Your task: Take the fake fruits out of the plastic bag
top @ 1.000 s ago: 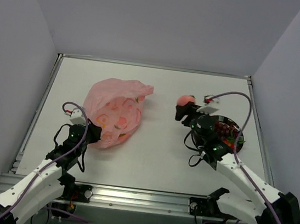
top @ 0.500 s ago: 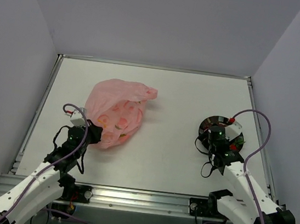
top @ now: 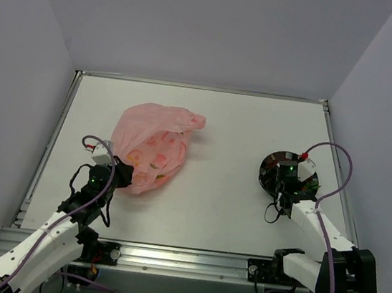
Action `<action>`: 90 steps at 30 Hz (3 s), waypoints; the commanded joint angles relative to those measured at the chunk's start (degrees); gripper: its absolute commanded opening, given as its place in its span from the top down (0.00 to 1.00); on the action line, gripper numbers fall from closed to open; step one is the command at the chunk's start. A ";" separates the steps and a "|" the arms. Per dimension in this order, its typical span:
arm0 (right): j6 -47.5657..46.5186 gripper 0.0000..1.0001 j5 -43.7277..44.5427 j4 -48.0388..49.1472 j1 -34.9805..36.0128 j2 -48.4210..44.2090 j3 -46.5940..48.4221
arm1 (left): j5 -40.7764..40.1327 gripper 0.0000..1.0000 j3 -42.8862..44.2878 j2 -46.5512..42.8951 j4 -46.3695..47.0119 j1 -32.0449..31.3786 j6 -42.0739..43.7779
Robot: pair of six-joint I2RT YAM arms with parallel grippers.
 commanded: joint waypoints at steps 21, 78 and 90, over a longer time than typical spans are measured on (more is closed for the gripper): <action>-1.88 0.00 -1.22 -3.11 0.34 -13.02 2.17 | -1.51 0.98 1.02 -0.07 1.48 0.06 -0.48; -36.07 0.15 -4.55 12.88 40.17 62.10 61.58 | 7.02 0.98 3.30 11.44 11.41 -1.44 -3.12; -33.17 0.76 -11.40 18.76 40.60 55.97 58.96 | 3.07 0.98 4.53 13.64 12.56 -1.43 -4.08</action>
